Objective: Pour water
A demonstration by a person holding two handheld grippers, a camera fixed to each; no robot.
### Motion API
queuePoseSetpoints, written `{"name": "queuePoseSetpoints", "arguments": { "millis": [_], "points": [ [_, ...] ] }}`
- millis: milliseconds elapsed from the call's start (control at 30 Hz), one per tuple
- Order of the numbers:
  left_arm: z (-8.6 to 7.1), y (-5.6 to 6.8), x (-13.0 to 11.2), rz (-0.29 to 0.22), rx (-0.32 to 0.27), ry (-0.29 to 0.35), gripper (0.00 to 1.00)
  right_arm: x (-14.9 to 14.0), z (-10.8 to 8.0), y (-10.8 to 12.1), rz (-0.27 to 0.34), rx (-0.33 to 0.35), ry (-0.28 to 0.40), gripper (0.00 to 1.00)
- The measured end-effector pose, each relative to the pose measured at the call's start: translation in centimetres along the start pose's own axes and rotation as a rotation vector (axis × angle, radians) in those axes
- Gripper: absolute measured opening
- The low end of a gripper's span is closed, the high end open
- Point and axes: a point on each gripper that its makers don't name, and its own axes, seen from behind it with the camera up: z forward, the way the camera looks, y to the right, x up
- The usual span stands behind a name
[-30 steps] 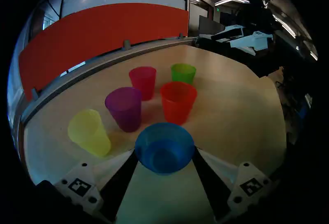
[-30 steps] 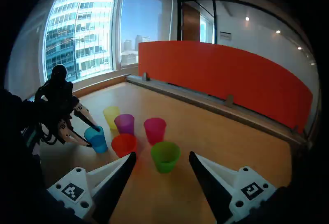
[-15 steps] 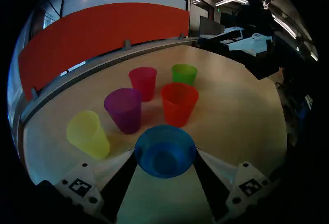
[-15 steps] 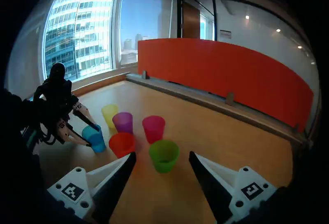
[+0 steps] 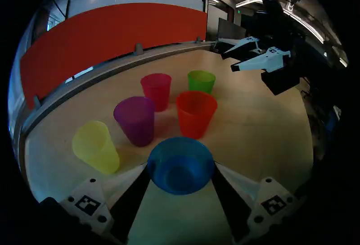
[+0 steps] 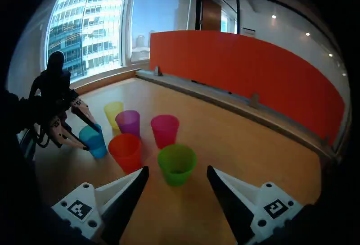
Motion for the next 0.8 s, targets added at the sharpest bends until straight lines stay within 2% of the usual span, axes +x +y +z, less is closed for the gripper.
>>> {"name": "queuePoseSetpoints", "arguments": {
  "millis": [800],
  "points": [
    [-0.1,-0.4,0.0,-0.007,0.005,0.009,0.89,-2.7,5.4,-0.5,0.005,0.019,-0.082,1.00]
  ]
}}
